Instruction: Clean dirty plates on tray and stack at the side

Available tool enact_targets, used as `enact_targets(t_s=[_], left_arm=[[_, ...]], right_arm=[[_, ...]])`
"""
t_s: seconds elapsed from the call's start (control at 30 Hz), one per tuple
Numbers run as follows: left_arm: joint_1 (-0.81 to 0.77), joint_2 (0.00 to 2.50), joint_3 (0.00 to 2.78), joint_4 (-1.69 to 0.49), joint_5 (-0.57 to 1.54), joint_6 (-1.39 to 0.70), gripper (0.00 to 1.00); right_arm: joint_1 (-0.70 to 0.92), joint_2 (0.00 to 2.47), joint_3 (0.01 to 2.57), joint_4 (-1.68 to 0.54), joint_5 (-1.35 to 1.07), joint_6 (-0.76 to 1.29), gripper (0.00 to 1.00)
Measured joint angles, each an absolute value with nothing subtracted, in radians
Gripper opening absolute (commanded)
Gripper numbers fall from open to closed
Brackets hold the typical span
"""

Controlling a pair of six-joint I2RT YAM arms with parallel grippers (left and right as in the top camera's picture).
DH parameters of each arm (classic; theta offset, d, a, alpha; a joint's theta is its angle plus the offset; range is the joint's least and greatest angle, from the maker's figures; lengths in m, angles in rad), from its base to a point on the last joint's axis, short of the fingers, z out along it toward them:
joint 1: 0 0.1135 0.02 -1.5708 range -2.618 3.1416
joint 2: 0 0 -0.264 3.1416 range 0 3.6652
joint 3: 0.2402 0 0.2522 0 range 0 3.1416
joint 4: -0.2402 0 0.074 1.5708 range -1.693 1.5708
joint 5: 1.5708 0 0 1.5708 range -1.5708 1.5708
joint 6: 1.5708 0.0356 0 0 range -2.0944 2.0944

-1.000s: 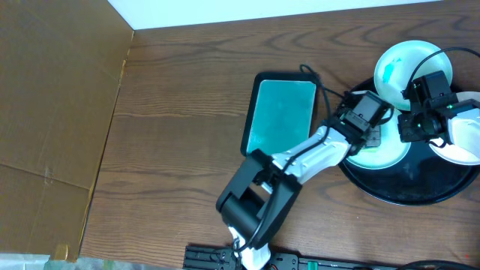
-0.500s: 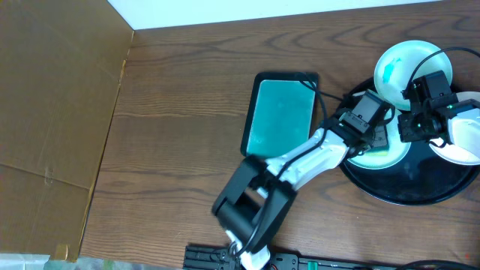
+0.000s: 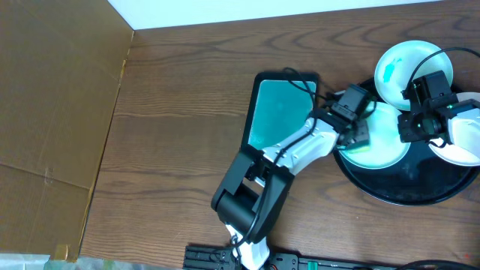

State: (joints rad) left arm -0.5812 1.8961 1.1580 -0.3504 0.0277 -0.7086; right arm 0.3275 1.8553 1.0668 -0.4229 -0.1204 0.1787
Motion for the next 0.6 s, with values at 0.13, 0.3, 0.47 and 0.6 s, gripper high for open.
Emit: enact_targets(t_s=[0.13, 0.3, 0.47, 0.6], left_arm=[[-0.565, 1.884, 1.156, -0.35, -0.05, -0.678, 0.07], [-0.555, 1.861, 1.139, -0.32, -0.091, -0.65, 0.07], [-0.544, 1.832, 1.136, -0.236, 0.033, -0.646, 0.07], [-0.545, 1.832, 1.135, -0.21, 0.169, -0.646, 0.07]], right_arm=[[0.327, 1.855, 1.067, -0.426, -0.133, 0.179, 0.01], [0.327, 1.855, 1.067, -0.426, -0.138, 0.183, 0.01], [0.327, 1.855, 1.067, -0.426, -0.139, 0.183, 0.01], [0.327, 1.855, 1.067, -0.424, -0.139, 0.183, 0.01]])
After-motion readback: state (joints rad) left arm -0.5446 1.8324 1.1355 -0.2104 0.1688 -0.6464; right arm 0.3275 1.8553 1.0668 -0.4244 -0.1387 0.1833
